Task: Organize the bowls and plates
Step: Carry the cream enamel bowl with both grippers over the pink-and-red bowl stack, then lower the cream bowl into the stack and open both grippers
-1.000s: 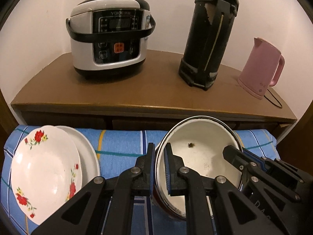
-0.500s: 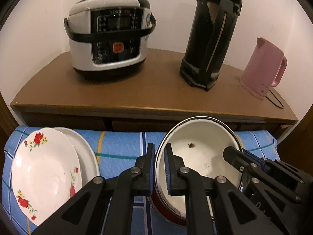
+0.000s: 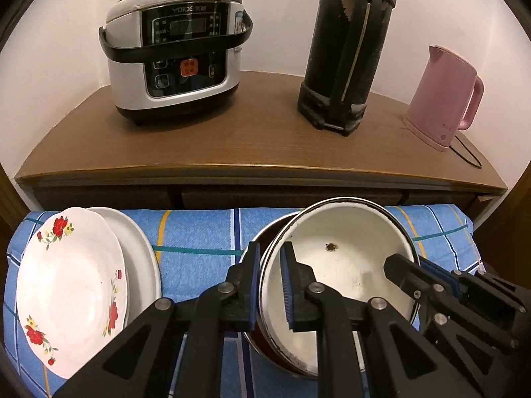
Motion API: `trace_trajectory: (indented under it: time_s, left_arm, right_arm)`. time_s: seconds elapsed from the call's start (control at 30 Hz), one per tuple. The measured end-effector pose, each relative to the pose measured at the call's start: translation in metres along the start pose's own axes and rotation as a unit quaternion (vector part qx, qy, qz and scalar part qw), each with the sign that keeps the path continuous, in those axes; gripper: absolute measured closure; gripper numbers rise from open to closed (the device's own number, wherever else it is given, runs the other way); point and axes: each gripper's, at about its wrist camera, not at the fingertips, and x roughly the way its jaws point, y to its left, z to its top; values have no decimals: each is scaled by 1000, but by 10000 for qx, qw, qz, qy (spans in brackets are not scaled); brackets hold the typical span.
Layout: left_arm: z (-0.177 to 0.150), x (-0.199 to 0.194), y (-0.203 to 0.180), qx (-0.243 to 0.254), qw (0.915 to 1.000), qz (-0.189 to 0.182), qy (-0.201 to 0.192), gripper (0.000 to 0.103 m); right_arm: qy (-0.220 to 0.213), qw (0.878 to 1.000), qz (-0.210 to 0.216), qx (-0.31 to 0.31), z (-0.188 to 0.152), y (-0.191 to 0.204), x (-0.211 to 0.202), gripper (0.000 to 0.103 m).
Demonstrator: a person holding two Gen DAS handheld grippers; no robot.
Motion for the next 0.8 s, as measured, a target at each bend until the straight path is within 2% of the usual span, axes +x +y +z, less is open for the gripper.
trace_trajectory:
  time_s: [0.33, 0.57, 0.6, 0.67, 0.7, 0.73, 0.8]
  left_arm:
    - [0, 3, -2, 14, 10000, -5, -57, 85]
    - [0, 4, -1, -9, 9997, -175, -143, 82]
    - [0, 4, 0, -32, 9996, -215, -156, 78]
    - [1, 1, 3, -77, 9994, -207, -268, 62]
    - [2, -1, 5, -105, 9993, -75, -358, 47]
    - [2, -3, 6, -132, 9990, -11, -434, 36]
    - [3, -9, 13, -261, 9977, 68, -627, 35]
  right_arm:
    - [-59, 9997, 108, 211, -3, -5, -2, 96]
    - [-274, 9977, 359, 499, -6, -11, -2, 87]
    - [-294, 9974, 379, 530, -6, -11, -3, 84]
    - [-370, 9967, 430, 588, -7, -12, -4, 82]
    - [-388, 9965, 415, 607, -7, -12, -4, 81]
    - [-399, 9964, 435, 614, -7, -12, -4, 81]
    - [-444, 9956, 514, 642, -7, -12, -5, 74]
